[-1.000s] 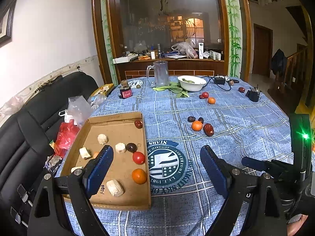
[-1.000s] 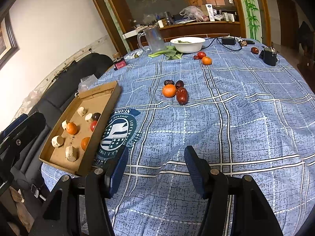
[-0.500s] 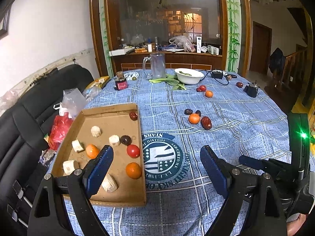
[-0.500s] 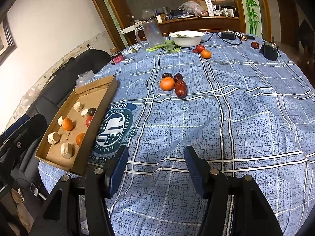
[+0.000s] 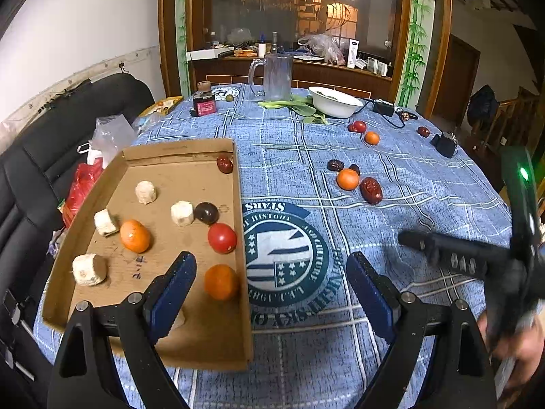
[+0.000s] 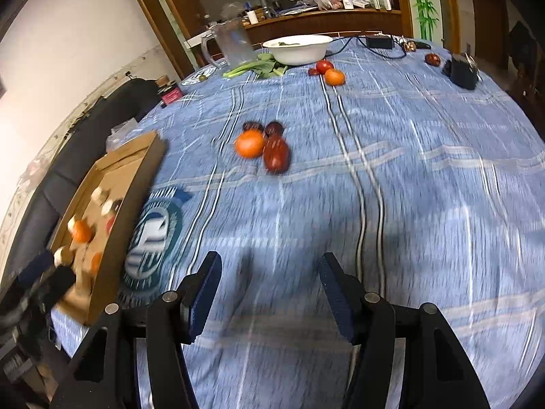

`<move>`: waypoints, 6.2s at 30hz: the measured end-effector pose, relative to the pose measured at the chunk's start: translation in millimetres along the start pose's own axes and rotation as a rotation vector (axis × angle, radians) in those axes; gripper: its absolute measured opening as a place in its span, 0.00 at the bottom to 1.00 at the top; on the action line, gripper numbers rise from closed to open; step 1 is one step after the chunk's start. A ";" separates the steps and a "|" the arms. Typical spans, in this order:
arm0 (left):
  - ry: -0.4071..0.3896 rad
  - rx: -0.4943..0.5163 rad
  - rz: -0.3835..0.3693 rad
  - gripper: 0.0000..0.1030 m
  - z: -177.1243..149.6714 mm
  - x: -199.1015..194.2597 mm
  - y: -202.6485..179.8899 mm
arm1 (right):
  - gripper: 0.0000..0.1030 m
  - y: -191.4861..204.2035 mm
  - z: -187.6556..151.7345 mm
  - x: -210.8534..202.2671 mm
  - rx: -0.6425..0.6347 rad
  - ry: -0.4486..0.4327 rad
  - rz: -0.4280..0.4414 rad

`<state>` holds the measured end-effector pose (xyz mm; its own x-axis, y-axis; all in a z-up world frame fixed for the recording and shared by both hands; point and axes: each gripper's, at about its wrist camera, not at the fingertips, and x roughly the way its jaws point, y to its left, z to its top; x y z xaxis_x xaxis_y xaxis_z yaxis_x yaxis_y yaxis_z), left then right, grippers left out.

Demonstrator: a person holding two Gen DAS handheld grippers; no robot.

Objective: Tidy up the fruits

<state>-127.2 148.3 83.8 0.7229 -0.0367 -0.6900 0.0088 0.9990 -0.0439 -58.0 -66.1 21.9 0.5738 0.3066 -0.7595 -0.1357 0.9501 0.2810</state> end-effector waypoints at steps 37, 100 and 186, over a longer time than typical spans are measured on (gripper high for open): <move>0.238 0.229 -0.142 0.31 81.1 192.0 -111.5 | 0.28 -67.0 71.6 55.7 0.110 -0.020 -0.084; -0.062 -0.352 0.043 0.64 -17.1 -27.9 157.1 | 0.56 219.5 -23.5 28.0 -0.490 -0.044 0.168; -0.063 -0.088 0.184 1.00 -36.3 -63.4 11.9 | 0.78 102.2 -63.0 -51.5 -0.261 -0.114 -0.118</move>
<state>-198.0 161.6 100.8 0.7483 0.1507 -0.6460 -0.1860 0.9825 0.0137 -152.3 18.9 52.8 0.6828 0.1983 -0.7032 -0.2566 0.9662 0.0233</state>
